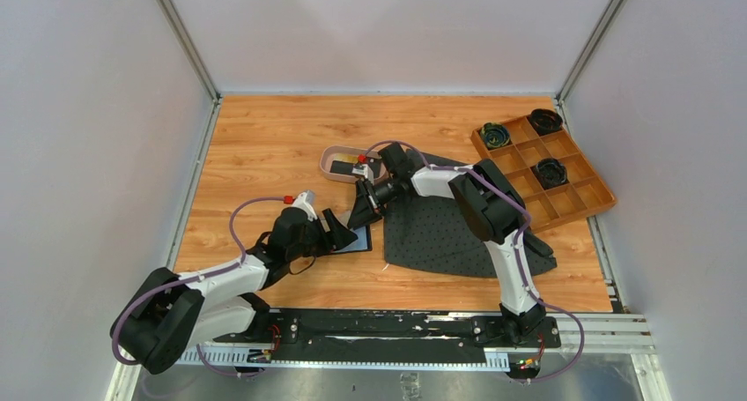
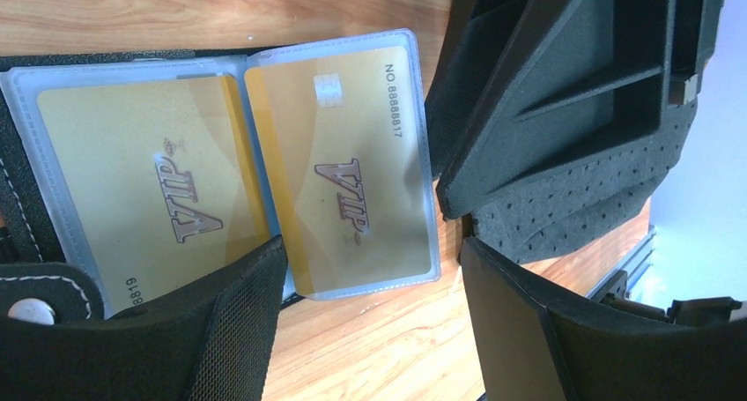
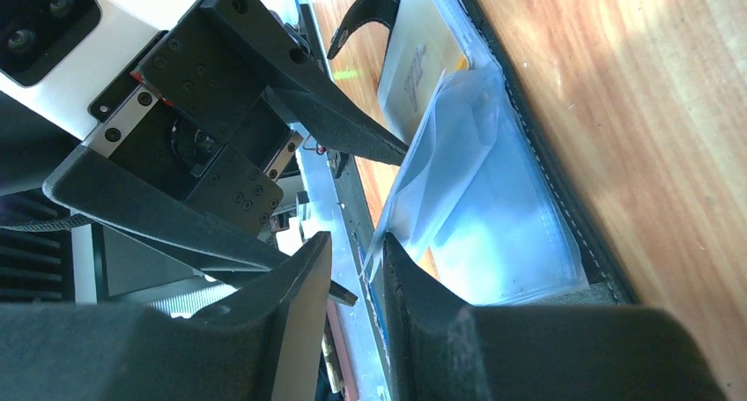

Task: Put the credit cards into the card holder
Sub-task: Insert the credit card into the card holder.

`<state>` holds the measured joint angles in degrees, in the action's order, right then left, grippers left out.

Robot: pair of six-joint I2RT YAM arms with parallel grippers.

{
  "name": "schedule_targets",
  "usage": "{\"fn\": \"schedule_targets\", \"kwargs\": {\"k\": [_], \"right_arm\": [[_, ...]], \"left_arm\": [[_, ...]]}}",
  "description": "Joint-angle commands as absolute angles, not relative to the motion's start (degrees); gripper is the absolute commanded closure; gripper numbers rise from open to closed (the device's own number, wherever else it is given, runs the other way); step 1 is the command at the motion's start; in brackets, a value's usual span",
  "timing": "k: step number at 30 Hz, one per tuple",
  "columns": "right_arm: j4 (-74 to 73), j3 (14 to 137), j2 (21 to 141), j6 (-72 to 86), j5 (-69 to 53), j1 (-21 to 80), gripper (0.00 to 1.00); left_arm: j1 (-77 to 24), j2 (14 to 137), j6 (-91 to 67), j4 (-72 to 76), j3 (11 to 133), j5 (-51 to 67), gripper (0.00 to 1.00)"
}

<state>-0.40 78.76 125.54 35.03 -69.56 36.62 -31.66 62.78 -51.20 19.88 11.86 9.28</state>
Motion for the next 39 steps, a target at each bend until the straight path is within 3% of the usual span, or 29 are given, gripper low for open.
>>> {"fn": "schedule_targets", "kwargs": {"k": [1,24,32,36,39], "right_arm": [[1.6,77.5,126.5,36.3,-71.6,36.0,0.68],[1.0,77.2,126.7,34.7,-70.8,34.1,0.65],[-12.2,80.1,123.6,20.0,-65.5,31.9,0.61],[-13.2,80.0,120.4,15.9,-64.3,31.8,0.69],[-13.1,80.5,119.5,15.4,-65.9,32.3,0.84]], "left_arm": [[-31.4,64.7,-50.2,19.7,13.8,9.7,0.27],[-30.8,64.9,-51.9,19.7,13.1,9.4,0.36],[-29.8,65.3,-52.8,22.7,11.2,10.7,0.38],[-29.6,65.2,-52.9,23.2,10.8,11.1,0.38],[-29.6,64.8,-52.8,23.2,10.7,11.3,0.38]]}}
